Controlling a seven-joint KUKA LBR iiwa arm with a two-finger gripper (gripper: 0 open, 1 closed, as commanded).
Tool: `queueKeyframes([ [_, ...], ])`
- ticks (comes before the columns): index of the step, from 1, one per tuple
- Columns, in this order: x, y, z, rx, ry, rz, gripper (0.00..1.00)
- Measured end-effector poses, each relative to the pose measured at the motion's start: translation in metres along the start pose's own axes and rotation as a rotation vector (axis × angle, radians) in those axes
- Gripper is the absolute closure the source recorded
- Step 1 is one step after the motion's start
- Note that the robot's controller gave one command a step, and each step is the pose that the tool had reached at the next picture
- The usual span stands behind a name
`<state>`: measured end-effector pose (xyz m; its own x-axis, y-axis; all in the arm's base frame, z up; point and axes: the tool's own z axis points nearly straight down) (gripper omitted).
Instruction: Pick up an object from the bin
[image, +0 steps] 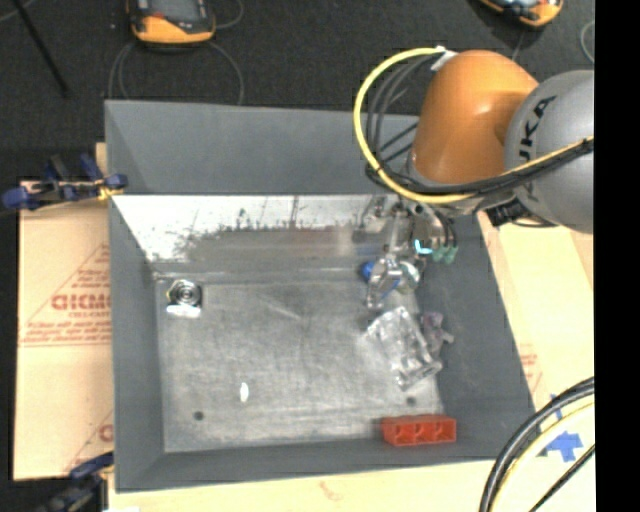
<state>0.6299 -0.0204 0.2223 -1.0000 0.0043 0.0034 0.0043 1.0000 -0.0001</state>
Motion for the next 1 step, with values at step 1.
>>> queueKeyframes([
  [1,-0.0068,-0.0795,0.0956,0.002,-0.001,-0.216,0.0],
])
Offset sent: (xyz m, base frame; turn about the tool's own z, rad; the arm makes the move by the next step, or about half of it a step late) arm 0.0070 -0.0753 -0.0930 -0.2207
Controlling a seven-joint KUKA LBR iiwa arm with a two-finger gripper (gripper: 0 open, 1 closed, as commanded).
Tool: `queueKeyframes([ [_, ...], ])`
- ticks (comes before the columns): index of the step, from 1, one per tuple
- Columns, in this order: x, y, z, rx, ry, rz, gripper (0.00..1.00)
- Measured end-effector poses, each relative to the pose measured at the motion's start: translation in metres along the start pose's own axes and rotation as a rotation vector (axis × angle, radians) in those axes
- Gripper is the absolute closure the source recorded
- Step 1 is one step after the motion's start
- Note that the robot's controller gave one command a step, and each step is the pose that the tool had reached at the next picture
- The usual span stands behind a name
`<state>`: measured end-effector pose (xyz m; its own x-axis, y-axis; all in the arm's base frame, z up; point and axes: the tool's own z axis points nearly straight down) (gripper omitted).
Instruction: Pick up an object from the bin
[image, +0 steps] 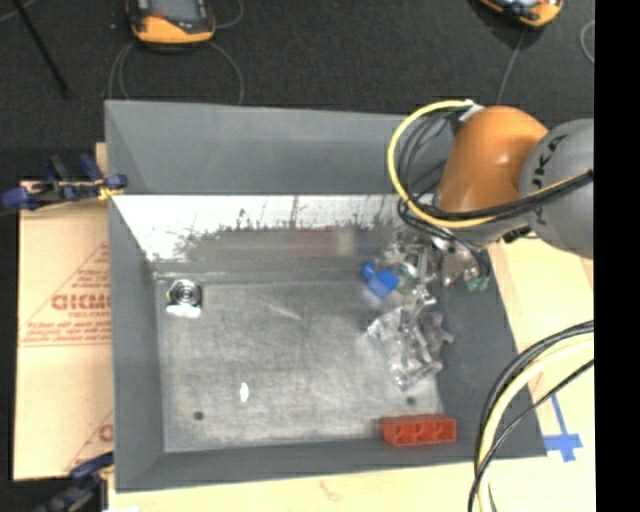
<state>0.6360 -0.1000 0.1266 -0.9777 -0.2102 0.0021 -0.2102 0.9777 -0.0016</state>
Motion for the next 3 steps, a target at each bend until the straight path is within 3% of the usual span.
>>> queueKeyframes([
  [1,-0.013,-0.006,0.029,0.001,-0.011,0.371,0.0],
  [2,-0.012,-0.005,0.03,0.002,-0.006,0.369,1.0],
  [3,-0.012,0.005,-0.086,0.002,-0.012,0.337,1.0],
])
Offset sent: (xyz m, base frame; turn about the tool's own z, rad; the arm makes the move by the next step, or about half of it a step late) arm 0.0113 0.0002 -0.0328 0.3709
